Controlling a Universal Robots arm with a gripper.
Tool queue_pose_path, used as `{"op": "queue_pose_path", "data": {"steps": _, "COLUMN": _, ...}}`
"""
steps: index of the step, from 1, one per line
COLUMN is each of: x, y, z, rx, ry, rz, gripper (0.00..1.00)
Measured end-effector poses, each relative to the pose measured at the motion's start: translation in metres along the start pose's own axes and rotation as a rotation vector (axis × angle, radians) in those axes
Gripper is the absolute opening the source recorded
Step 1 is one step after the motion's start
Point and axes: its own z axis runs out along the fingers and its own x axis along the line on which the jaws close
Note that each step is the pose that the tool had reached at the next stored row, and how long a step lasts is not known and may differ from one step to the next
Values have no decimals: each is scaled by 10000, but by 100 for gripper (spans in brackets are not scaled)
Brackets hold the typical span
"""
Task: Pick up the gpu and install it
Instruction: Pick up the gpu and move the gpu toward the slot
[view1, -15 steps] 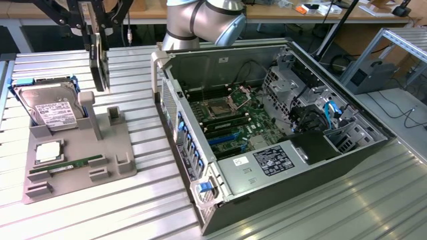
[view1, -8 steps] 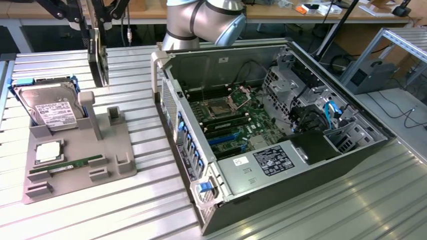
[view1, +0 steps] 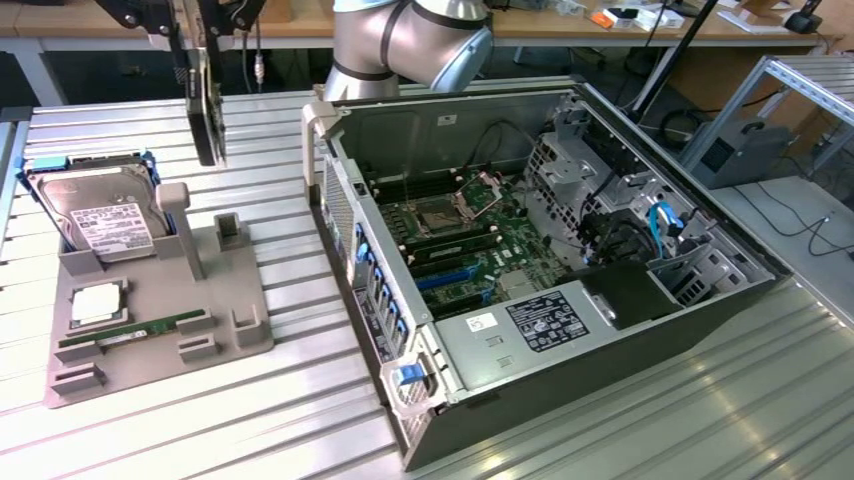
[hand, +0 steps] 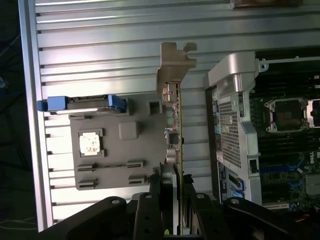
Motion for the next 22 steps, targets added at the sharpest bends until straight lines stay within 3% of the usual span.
{"op": "queue_pose_path", "data": {"steps": 6, "x": -170, "y": -39, "z": 10, "rx": -8, "ry": 194, "rz": 11, "gripper": 28}}
{"op": "queue_pose_path", "data": {"steps": 9, "x": -210, "y": -53, "z": 11, "rx": -13, "ry": 236, "rz": 13, "gripper": 28}}
{"op": "queue_pose_path", "data": {"steps": 13, "x": -331, "y": -87, "z": 15, "rx": -22, "ry": 353, "rz": 19, "gripper": 28}}
{"op": "queue_pose_path", "data": {"steps": 22, "x": -522, "y": -131, "z": 19, "rx": -19, "ry": 525, "rz": 27, "gripper": 28}}
